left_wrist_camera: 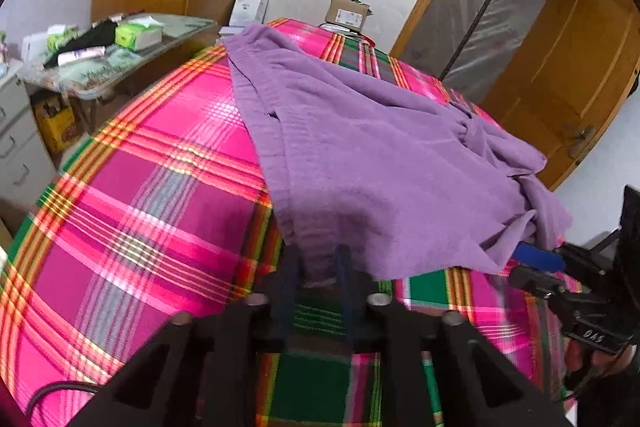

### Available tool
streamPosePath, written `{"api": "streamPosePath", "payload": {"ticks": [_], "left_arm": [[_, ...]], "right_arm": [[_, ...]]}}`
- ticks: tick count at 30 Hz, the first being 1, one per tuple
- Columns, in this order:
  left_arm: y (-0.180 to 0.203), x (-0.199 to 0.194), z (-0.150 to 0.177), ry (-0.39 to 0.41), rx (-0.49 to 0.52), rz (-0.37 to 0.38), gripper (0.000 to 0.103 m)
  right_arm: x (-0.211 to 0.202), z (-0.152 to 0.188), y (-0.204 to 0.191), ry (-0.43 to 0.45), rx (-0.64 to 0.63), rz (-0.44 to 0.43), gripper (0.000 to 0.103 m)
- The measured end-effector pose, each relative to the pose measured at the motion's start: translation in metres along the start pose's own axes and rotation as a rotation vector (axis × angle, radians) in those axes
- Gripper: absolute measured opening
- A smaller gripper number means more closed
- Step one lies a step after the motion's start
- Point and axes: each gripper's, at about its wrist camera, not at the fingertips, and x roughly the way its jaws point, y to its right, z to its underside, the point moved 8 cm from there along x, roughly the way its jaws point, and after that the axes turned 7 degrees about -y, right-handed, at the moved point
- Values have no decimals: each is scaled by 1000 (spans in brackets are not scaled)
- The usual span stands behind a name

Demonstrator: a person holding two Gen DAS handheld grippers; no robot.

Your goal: Fold clothes

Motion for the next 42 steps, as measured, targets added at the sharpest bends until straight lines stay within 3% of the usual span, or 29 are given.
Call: {"api": "streamPosePath", "payload": {"ticks": [17, 23, 27, 31, 34, 38, 42], "left_arm": [[-46, -73, -26, 140, -89, 5, 2], [-104, -103, -43, 203, -163, -82, 2], [-174, -120, -57, 237, -258, -234, 0], [-209, -126, -45, 214, -326, -250, 0], [-192, -121, -32, 197, -274, -226, 0], [-142, -96, -20, 141, -165, -160, 0], [-94, -75, -20, 114, -64, -106, 0]], "right_arm": [[-7, -2, 7, 6, -64, 59, 36], [-16, -5, 12, 18, -94, 81, 36], [-18, -6, 15, 24, -86, 87, 36], [-17, -4, 18, 19, -64, 88, 36], [-16, 1, 22, 13, -21, 86, 36], [-19, 12, 15, 15, 27, 80, 36], [-18, 31, 5, -3, 81, 129, 47]]}}
